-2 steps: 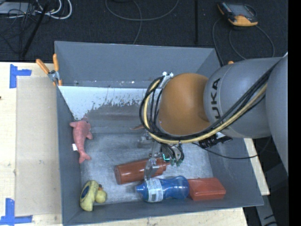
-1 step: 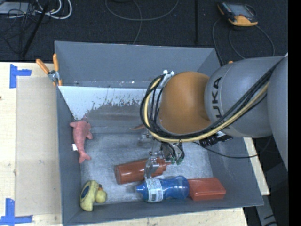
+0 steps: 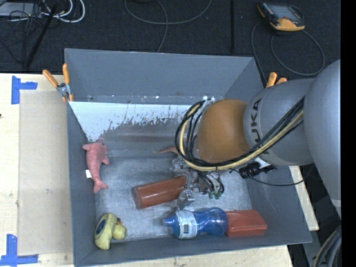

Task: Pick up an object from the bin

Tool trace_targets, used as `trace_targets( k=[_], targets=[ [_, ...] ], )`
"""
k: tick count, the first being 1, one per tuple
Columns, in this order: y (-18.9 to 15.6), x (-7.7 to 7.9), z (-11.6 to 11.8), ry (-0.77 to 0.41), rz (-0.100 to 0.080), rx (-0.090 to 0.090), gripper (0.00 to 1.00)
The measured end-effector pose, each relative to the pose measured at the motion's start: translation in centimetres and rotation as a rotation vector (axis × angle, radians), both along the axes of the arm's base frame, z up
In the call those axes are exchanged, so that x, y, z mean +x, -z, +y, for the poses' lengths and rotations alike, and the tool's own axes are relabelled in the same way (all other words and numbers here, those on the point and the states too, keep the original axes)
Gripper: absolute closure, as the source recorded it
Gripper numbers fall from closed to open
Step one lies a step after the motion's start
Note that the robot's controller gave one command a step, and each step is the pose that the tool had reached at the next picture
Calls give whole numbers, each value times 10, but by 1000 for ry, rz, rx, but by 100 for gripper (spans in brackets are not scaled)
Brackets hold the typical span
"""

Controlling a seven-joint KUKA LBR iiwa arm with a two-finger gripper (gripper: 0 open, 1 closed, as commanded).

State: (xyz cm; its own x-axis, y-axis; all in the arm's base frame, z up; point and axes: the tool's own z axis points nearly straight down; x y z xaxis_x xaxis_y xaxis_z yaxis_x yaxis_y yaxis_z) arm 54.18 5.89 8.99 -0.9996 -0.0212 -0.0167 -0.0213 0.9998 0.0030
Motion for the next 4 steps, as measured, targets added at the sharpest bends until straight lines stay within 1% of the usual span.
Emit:
trace_targets(
  k=[1,2,3,4],
  targets=[
    [-11,-20,35,43,14,-4,0],
    [-16,-10,36,83,16,0,0],
    [11,11,20,364,17,0,0],
    [16,-14,92,199,11,-2,100]
  ],
)
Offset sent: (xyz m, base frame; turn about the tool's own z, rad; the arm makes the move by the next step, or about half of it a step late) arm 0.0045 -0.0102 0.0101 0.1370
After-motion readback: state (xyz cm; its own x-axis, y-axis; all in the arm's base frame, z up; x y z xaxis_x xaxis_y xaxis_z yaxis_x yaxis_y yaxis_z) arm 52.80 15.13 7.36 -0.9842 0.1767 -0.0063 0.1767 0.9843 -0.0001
